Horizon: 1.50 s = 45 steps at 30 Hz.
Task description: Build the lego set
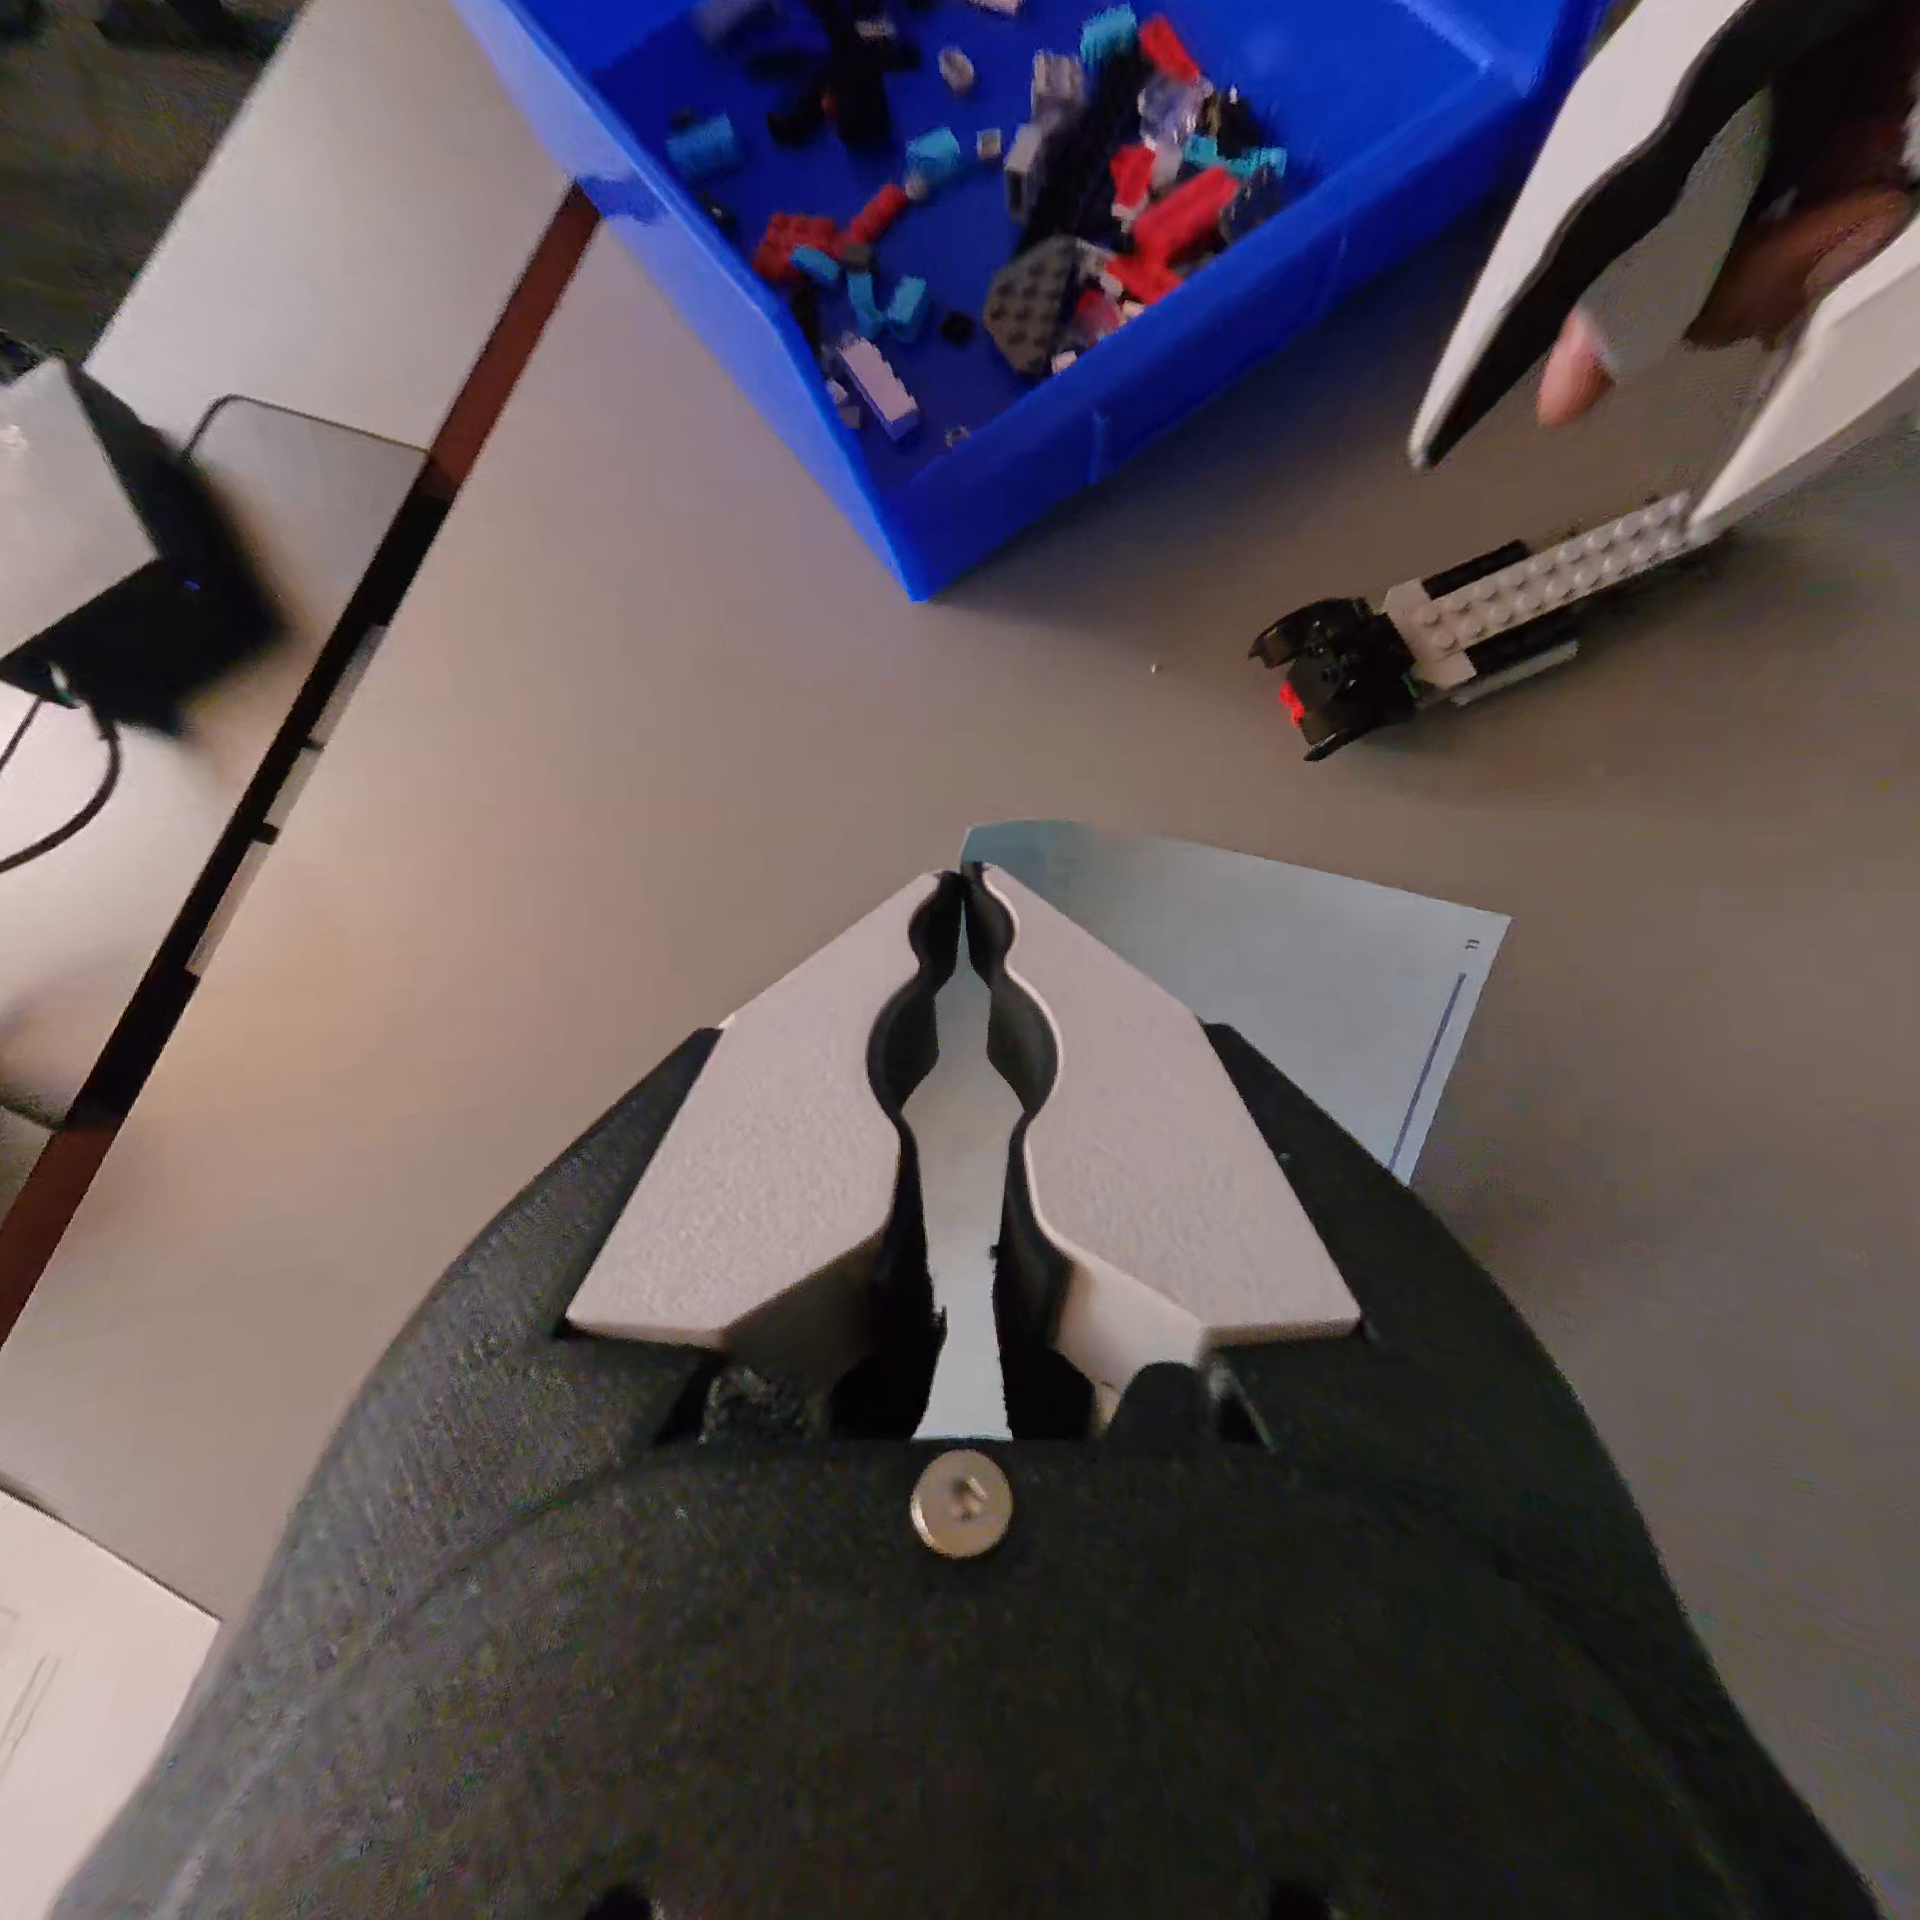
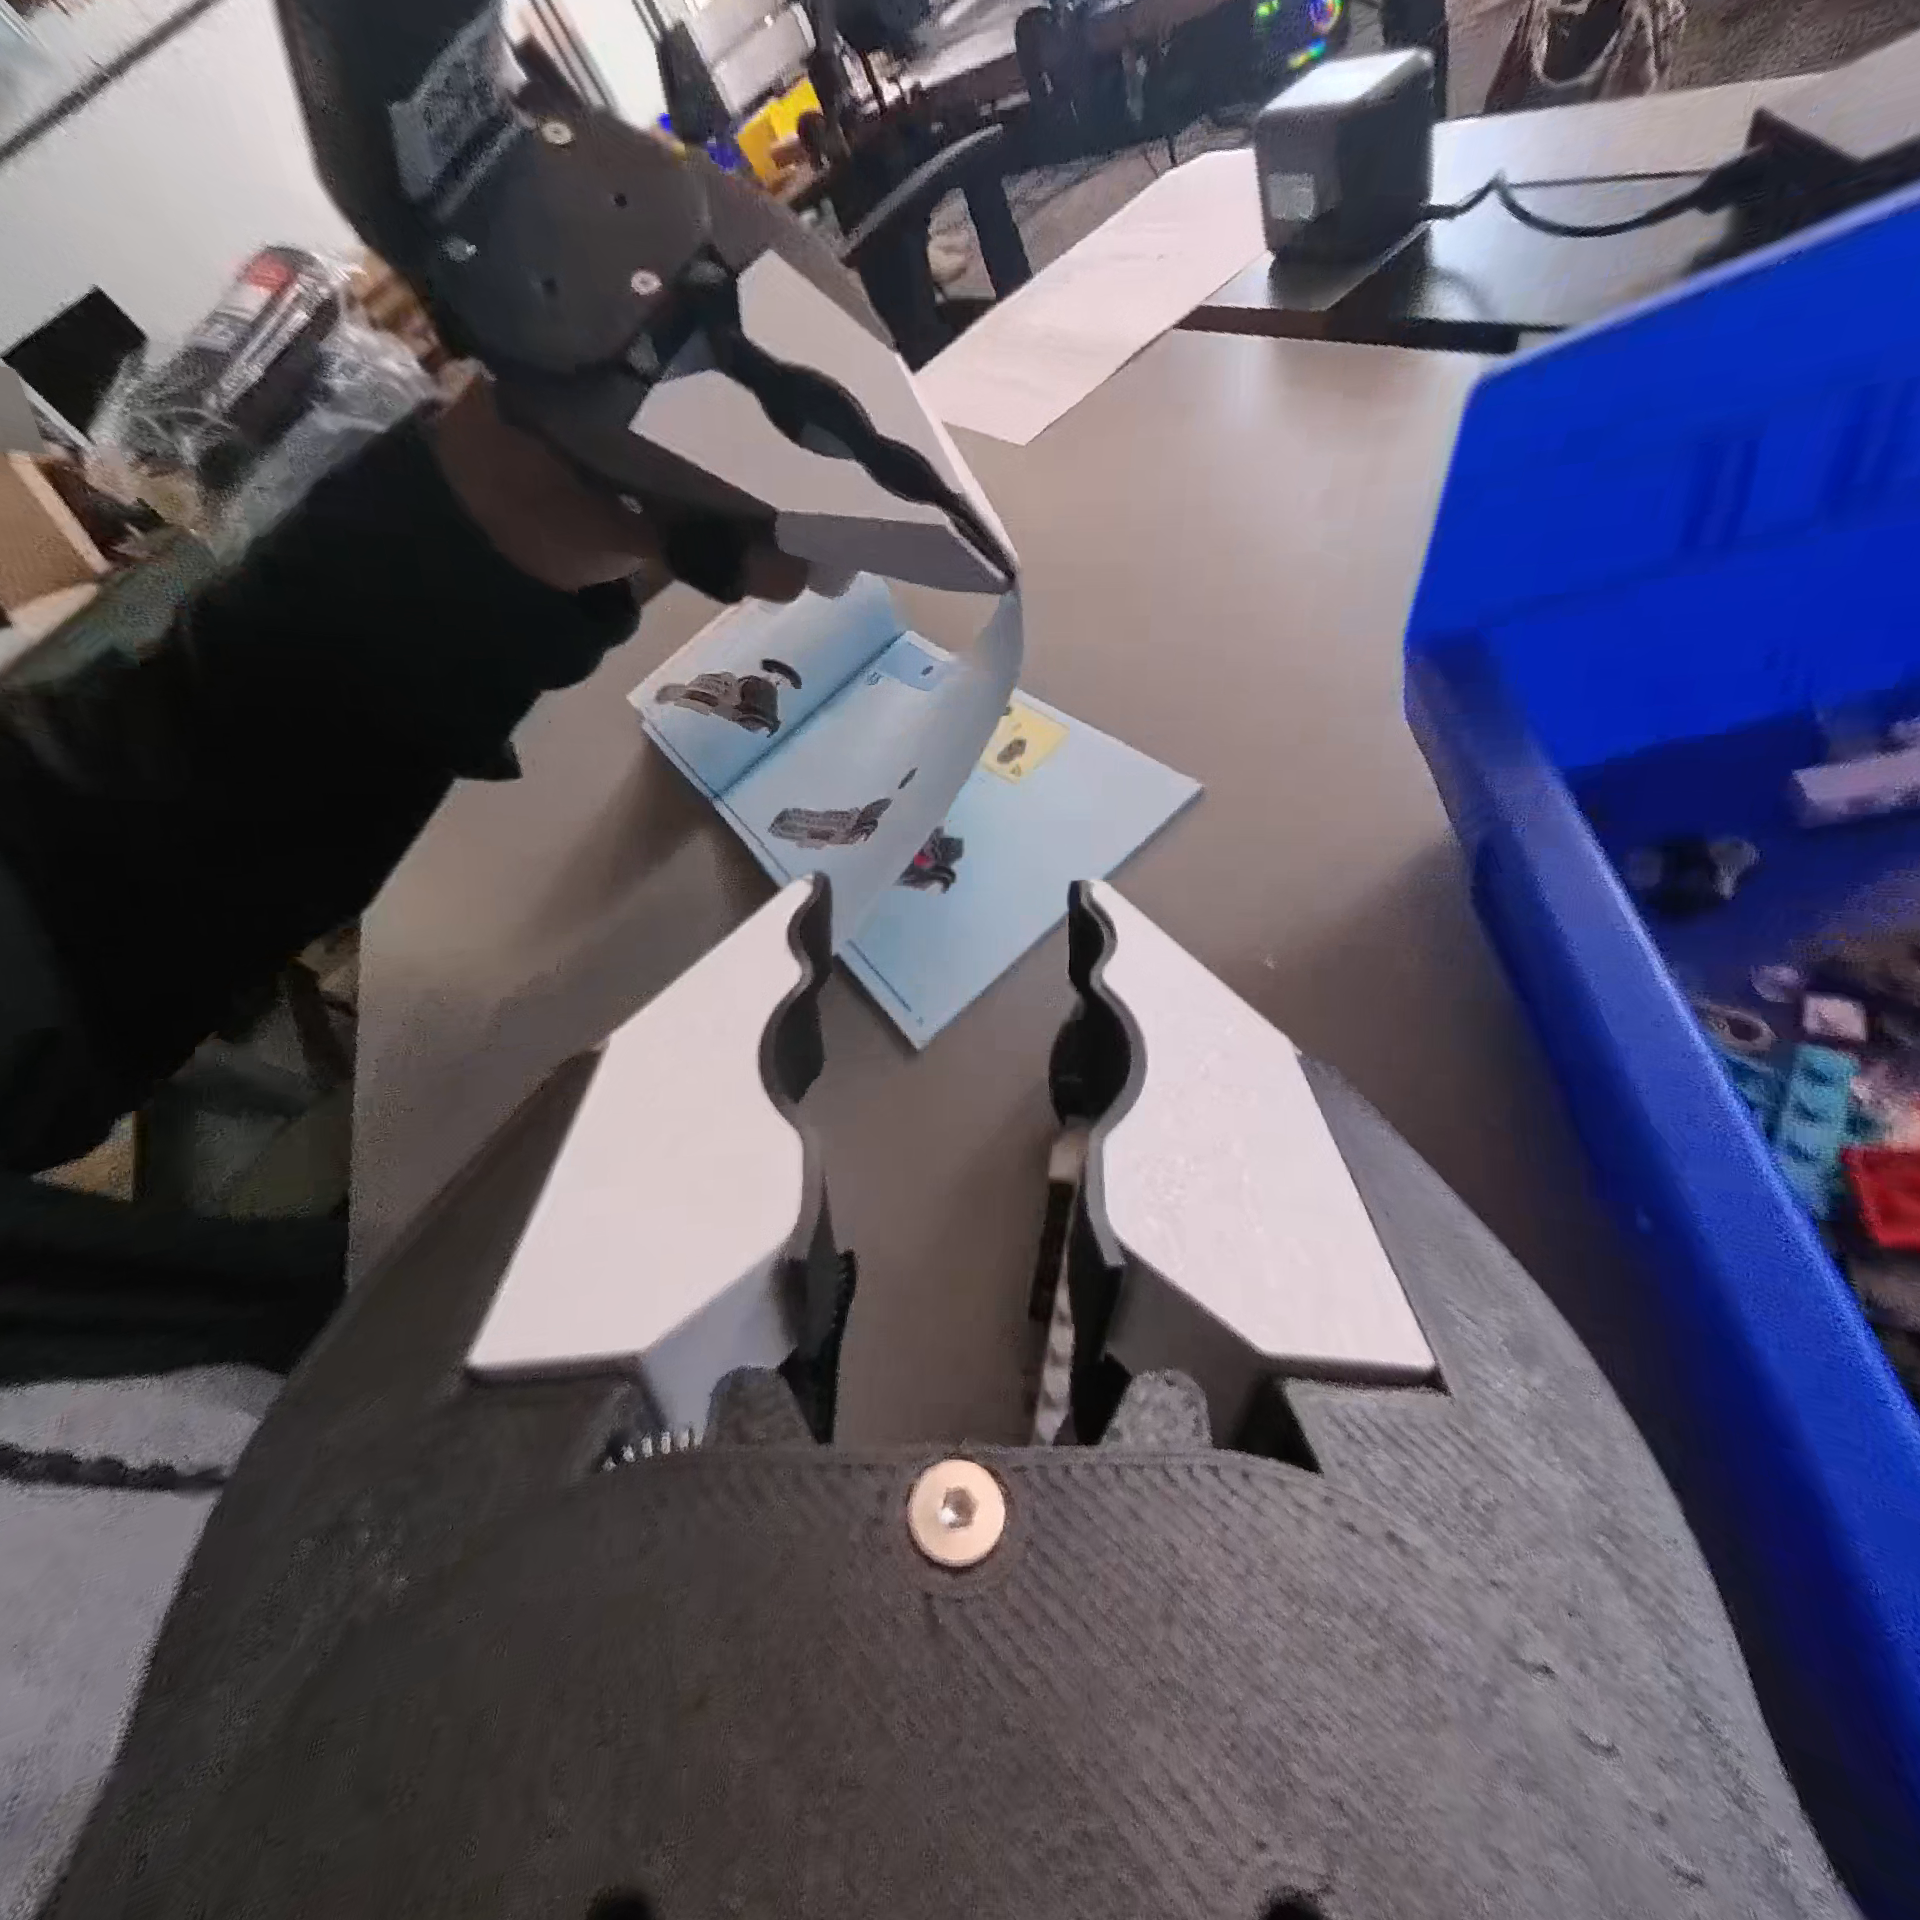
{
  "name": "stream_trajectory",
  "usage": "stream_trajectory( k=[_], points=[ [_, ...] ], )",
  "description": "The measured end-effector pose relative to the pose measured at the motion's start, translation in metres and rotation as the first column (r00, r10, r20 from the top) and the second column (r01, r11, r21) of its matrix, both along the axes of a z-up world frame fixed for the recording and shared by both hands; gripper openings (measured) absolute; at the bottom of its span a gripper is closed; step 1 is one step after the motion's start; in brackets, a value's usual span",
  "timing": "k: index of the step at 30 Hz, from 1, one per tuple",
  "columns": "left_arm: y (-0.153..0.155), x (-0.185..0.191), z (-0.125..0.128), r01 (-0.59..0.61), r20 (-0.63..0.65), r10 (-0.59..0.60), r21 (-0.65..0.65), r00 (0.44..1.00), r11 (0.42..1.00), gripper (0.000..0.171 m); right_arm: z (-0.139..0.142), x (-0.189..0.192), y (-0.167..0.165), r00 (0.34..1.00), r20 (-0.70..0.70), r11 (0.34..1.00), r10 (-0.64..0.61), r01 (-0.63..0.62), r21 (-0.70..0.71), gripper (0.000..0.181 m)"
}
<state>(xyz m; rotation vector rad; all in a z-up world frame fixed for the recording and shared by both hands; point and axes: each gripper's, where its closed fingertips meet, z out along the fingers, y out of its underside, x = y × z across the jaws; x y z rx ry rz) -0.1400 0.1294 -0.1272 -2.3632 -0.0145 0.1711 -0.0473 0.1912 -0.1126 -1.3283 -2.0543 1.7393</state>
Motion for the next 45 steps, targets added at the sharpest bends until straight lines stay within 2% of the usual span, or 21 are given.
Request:
stream_trajectory(
  k=[6, 9, 14, 15, 18, 21, 24, 27, 29, 31, 36, 42, 45],
  points=[
    [-0.027, -0.005, 0.027, -0.060, 0.000, 0.062, 0.179, 0.998, 0.982, 0.000, 0.004, -0.023, -0.059, 0.992, 0.104, 0.996, 0.071, -0.066, -0.052, 0.055],
    [-0.042, -0.007, 0.037, -0.083, 0.002, 0.085, 0.255, 0.996, 0.963, 0.000, 0.008, -0.021, -0.095, 0.978, 0.127, 0.976, 0.165, -0.143, -0.163, 0.067],
    [-0.061, -0.010, 0.043, -0.114, 0.021, 0.113, 0.334, 0.993, 0.936, 0.001, 0.017, -0.020, -0.136, 0.969, 0.082, 0.944, 0.231, -0.203, -0.259, 0.072],
    [-0.065, -0.012, 0.042, -0.137, 0.041, 0.131, 0.345, 0.991, 0.929, 0.003, 0.018, -0.020, -0.142, 0.969, 0.071, 0.941, 0.236, -0.210, -0.265, 0.072],
    [-0.079, -0.016, 0.038, -0.229, 0.120, 0.199, 0.360, 0.973, 0.904, 0.026, 0.016, -0.023, -0.157, 0.971, 0.046, 0.941, 0.233, -0.213, -0.264, 0.073],
    [-0.091, -0.013, 0.034, -0.314, 0.253, 0.228, 0.386, 0.940, 0.868, 0.038, 0.003, -0.029, -0.164, 0.976, 0.062, 0.953, 0.209, -0.189, -0.237, 0.072],
    [-0.097, -0.006, 0.025, -0.383, 0.419, 0.219, 0.359, 0.881, 0.851, 0.042, -0.003, -0.032, -0.166, 0.979, 0.070, 0.953, 0.191, -0.168, -0.251, 0.071],
    [-0.094, 0.000, 0.019, -0.434, 0.577, 0.176, 0.346, 0.797, 0.832, 0.043, -0.009, -0.033, -0.164, 0.983, 0.070, 0.958, 0.172, -0.151, -0.243, 0.071],
    [-0.090, 0.005, 0.011, -0.449, 0.660, 0.158, 0.297, 0.734, 0.843, 0.043, -0.010, -0.031, -0.163, 0.982, 0.072, 0.957, 0.173, -0.150, -0.249, 0.071],
    [-0.084, 0.009, 0.005, -0.449, 0.686, 0.162, 0.263, 0.710, 0.854, 0.043, -0.011, -0.029, -0.161, 0.982, 0.070, 0.957, 0.175, -0.153, -0.247, 0.070],
    [-0.075, 0.014, -0.002, -0.447, 0.702, 0.180, 0.217, 0.689, 0.868, 0.041, -0.011, -0.027, -0.158, 0.984, 0.047, 0.961, 0.173, -0.158, -0.228, 0.070],
    [-0.075, 0.013, -0.002, -0.453, 0.719, 0.158, 0.238, 0.677, 0.859, 0.021, -0.014, -0.026, -0.157, 0.983, 0.040, 0.965, 0.178, -0.166, -0.203, 0.070],
    [-0.075, 0.014, 0.002, -0.449, 0.723, 0.129, 0.269, 0.679, 0.852, 0.003, -0.014, -0.025, -0.157, 0.983, 0.038, 0.966, 0.178, -0.167, -0.198, 0.069]
  ],
)
